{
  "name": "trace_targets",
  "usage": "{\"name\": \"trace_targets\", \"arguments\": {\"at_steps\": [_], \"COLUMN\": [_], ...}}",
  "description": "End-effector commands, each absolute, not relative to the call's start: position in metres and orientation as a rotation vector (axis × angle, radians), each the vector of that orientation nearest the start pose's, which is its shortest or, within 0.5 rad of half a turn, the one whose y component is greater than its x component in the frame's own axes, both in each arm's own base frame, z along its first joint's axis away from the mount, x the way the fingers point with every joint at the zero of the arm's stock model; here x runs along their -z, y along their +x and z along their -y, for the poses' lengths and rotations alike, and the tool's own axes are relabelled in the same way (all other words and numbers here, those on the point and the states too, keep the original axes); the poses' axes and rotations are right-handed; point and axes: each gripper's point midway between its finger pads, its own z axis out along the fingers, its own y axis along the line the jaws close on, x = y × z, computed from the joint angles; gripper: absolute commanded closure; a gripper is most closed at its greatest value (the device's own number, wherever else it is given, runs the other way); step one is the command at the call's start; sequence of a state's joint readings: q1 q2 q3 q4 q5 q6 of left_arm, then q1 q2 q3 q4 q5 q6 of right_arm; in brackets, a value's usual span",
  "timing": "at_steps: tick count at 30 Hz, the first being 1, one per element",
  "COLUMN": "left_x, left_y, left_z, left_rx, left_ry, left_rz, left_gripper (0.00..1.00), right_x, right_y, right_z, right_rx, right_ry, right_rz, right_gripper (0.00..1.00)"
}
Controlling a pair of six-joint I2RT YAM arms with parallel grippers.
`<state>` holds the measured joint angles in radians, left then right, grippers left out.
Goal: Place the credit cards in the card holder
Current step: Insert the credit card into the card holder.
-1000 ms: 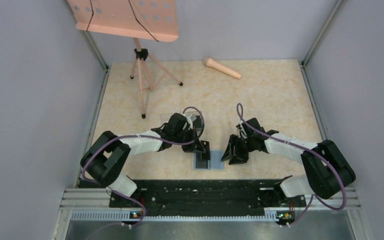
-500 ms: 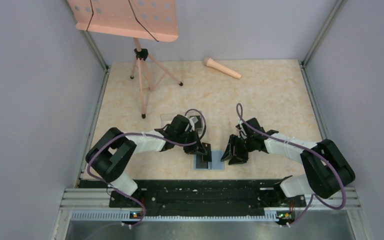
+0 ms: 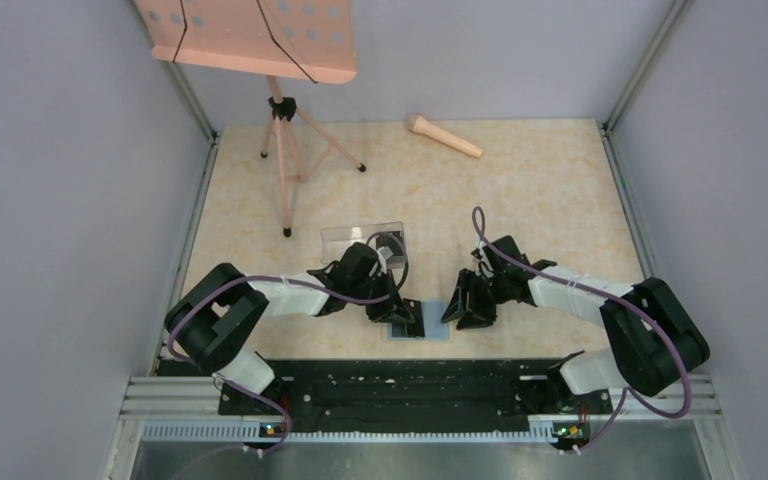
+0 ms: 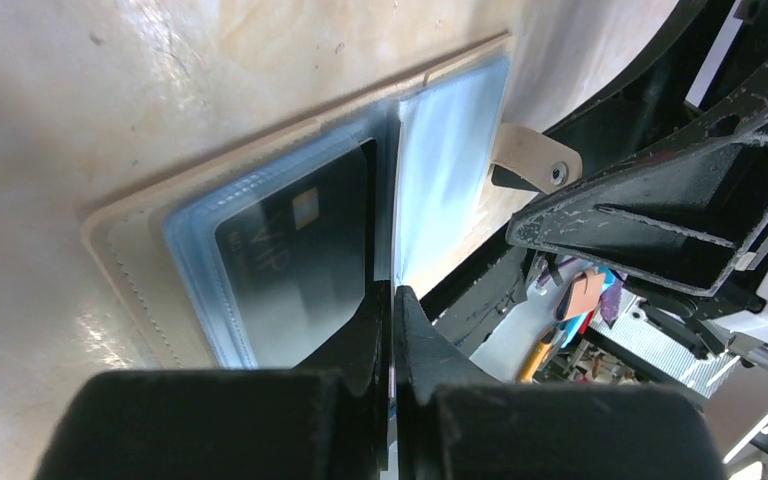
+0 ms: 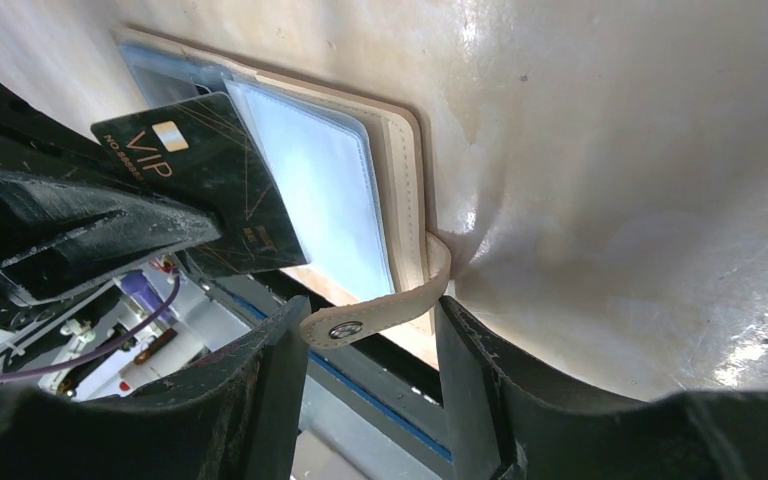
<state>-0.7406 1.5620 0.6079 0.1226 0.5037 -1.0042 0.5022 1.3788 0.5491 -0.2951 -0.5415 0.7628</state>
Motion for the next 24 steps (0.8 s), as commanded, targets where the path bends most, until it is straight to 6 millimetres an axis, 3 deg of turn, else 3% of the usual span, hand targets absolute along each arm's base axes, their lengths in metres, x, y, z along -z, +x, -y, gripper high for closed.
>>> {"name": "trace_targets", "arguments": {"at_steps": [1,24], "left_x": [-0.053,-0.025], "left_y": [0.167,0.159], "left_z": [0.319,0.329], "left_rx": [1.33,1.28], "left_ry": [-0.115,-0.059], "left_rz": [-2.718,-2.865], "left_gripper": [1.0,1.0], "right_x": [-0.03,-0.029], "right_y": [0.156,0.156], "right_z": [-0.222,-0.222], "right_rx": [-1.069,-1.07], "right_ry": [0.17,0.168], "right_rz": [-2.909,-2.91], "right_gripper": [0.51,0.51]}}
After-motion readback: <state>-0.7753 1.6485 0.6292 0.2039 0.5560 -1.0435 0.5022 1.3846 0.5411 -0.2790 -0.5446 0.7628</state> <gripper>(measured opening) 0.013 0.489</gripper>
